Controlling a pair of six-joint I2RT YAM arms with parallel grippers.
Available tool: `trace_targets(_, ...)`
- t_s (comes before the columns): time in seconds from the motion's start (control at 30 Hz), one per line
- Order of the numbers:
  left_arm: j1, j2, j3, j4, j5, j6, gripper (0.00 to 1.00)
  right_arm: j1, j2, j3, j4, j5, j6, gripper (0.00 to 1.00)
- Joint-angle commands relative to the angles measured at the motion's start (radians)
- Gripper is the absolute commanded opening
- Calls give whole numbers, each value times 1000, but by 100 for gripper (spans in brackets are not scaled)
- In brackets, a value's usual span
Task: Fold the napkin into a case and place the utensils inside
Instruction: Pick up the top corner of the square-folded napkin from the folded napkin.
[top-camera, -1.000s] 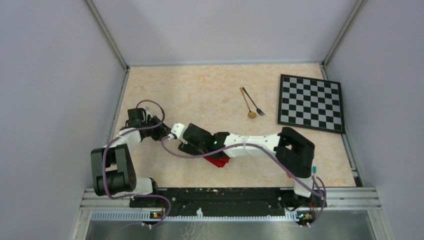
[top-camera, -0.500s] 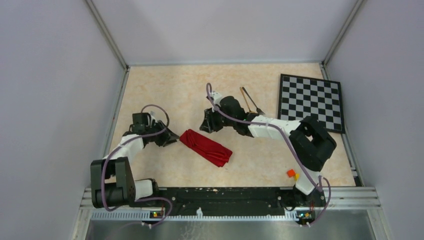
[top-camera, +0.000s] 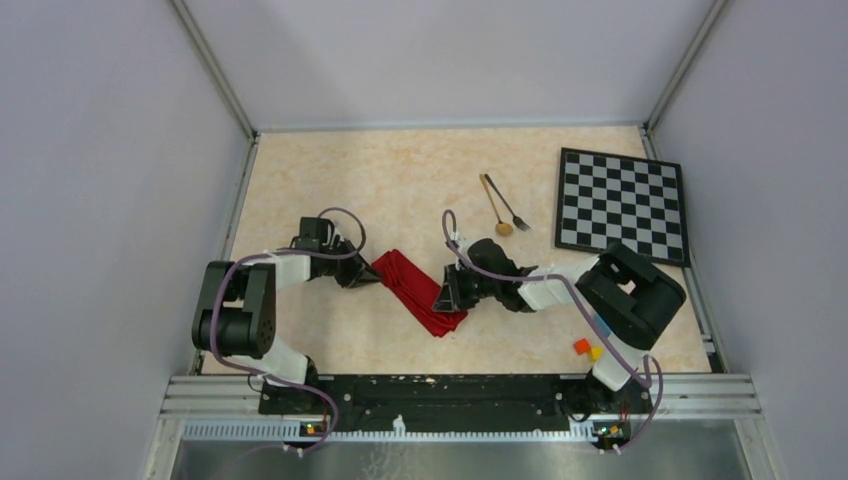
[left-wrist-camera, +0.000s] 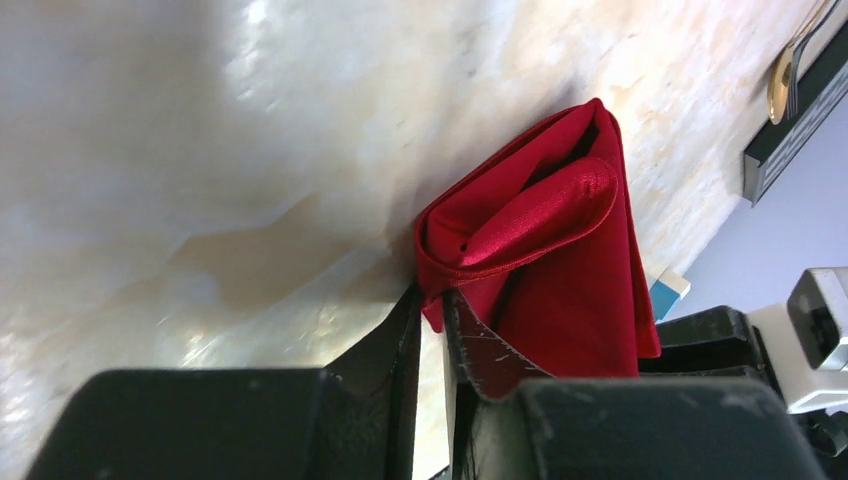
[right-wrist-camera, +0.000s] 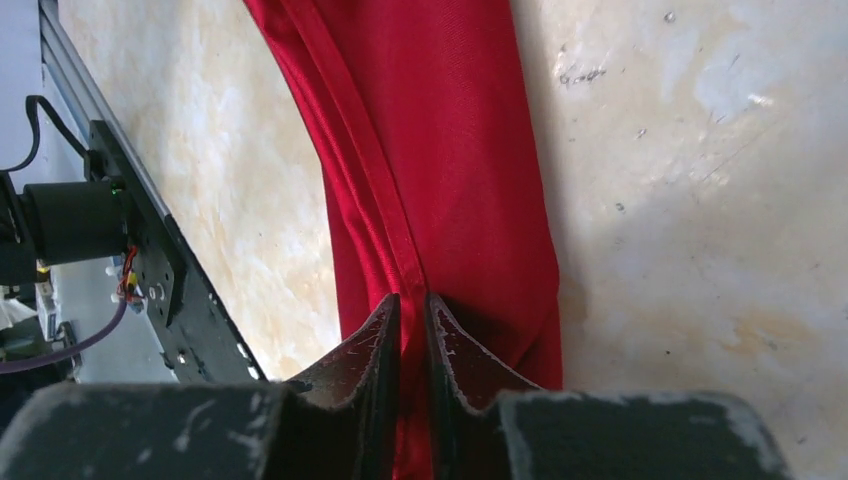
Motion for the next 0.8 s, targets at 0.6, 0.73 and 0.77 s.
trace_targets(0.6, -12, -157, 70, -127, -89, 120, 33, 62, 37, 344, -95, 213, -179, 64)
trace_targets(0.73, -12, -171, 50, -120, -65, 120, 34, 90, 122, 446, -136, 234, -235, 61)
trace_targets(0.77, -12, -171, 46, -117, -59, 120, 34, 95, 137, 468, -152, 236, -247, 59)
